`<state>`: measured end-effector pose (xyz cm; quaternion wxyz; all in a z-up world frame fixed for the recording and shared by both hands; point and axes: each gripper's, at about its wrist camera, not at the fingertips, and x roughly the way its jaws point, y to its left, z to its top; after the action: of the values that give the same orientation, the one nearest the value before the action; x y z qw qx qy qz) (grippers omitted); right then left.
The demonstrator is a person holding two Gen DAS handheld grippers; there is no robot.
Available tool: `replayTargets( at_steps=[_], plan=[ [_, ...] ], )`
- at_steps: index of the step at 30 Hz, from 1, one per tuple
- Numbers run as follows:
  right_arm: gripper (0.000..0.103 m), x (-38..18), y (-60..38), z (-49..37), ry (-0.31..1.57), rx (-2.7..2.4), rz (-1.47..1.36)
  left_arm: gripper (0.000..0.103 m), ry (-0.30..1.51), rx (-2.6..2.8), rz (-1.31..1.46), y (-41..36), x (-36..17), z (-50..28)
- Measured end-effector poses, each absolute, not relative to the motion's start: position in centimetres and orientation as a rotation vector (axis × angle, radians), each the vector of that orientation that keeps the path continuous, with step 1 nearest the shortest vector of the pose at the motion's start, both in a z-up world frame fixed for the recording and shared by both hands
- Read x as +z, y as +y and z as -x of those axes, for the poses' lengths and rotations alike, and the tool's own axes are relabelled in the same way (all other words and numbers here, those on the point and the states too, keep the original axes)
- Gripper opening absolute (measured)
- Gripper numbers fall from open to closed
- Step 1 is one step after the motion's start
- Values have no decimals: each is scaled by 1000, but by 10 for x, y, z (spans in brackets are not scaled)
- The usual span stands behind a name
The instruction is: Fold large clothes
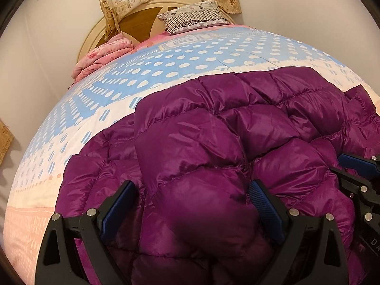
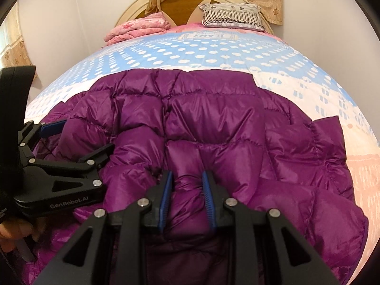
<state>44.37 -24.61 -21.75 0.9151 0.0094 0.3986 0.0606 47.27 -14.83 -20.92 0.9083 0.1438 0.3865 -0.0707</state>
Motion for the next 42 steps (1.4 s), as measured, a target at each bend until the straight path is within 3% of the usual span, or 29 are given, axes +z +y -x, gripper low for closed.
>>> replayTargets(
  at_steps=[39, 41, 42],
  plan=[
    [29, -217, -244, -445, 836, 119, -9, 101, 868, -190, -221, -130, -208, -487],
    [34, -210, -251, -443, 853, 144, -38, 101, 879, -162, -204, -120, -195, -485],
    [42, -204, -255, -438, 855, 152, -57, 101, 864, -151, -177, -110, -182, -477]
  ],
)
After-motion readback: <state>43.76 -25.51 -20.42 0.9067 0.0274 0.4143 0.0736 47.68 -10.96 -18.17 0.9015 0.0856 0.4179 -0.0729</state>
